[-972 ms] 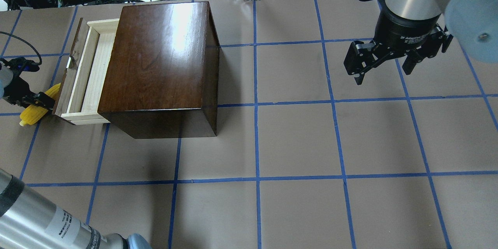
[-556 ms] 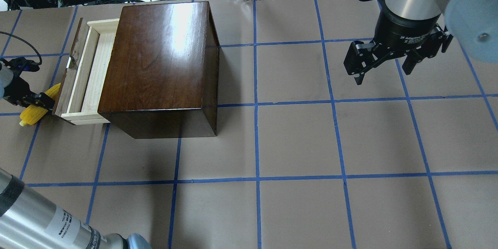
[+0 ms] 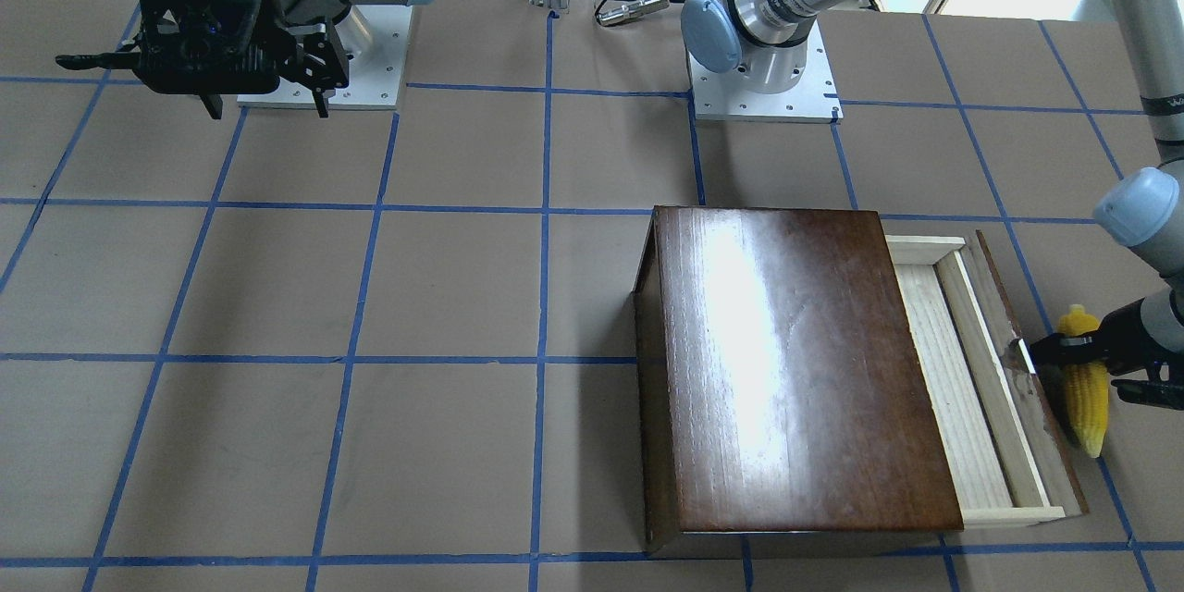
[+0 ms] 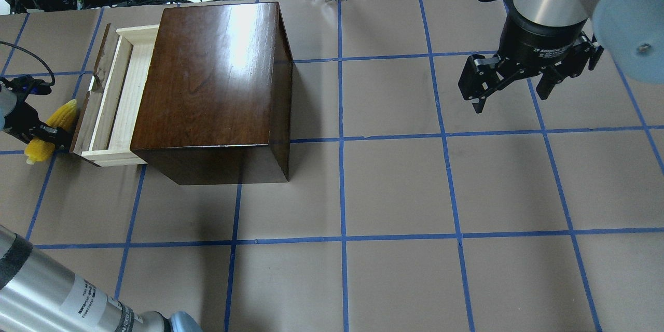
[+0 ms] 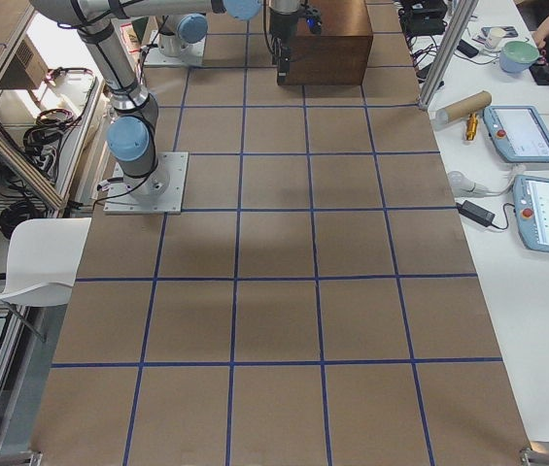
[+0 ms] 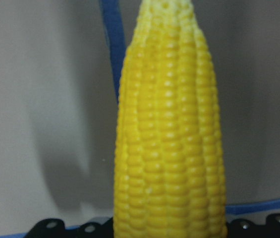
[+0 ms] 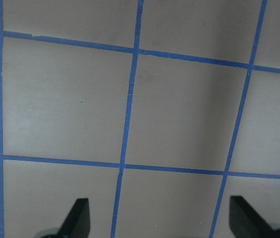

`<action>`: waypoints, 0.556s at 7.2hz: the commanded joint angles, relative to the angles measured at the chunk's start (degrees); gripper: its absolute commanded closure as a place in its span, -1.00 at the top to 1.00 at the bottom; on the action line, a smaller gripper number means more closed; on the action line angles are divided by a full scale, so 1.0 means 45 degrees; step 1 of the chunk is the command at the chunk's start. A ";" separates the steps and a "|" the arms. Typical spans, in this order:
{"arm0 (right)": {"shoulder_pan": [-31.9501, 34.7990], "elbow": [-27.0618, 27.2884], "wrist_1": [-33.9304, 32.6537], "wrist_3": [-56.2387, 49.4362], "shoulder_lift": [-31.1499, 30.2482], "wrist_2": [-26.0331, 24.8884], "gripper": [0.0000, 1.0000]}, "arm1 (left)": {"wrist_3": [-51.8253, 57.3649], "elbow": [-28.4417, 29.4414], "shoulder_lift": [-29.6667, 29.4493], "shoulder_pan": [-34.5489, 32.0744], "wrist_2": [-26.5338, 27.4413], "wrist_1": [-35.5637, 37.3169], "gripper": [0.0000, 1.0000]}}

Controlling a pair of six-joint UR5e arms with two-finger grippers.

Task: Open drawer and put corn inside
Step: 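Close the left gripper on the yellow corn cob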

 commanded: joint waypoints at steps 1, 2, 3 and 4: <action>0.0000 0.0000 0.0000 0.0010 0.0002 -0.0009 1.00 | -0.0025 0.0001 0.0032 -0.0019 0.0006 0.0000 -1.00; 0.0000 0.0000 0.0000 0.0010 0.0002 -0.0009 1.00 | -0.0025 0.0001 0.0032 0.0000 0.0006 -0.0019 -1.00; 0.0000 0.0000 0.0000 0.0010 0.0002 0.0011 1.00 | -0.0025 0.0001 0.0051 -0.0019 0.0006 -0.0019 -1.00; 0.0000 0.0000 0.0000 0.0010 0.0002 0.0011 1.00 | -0.0025 0.0001 0.0187 -0.0019 0.0026 -0.0019 -1.00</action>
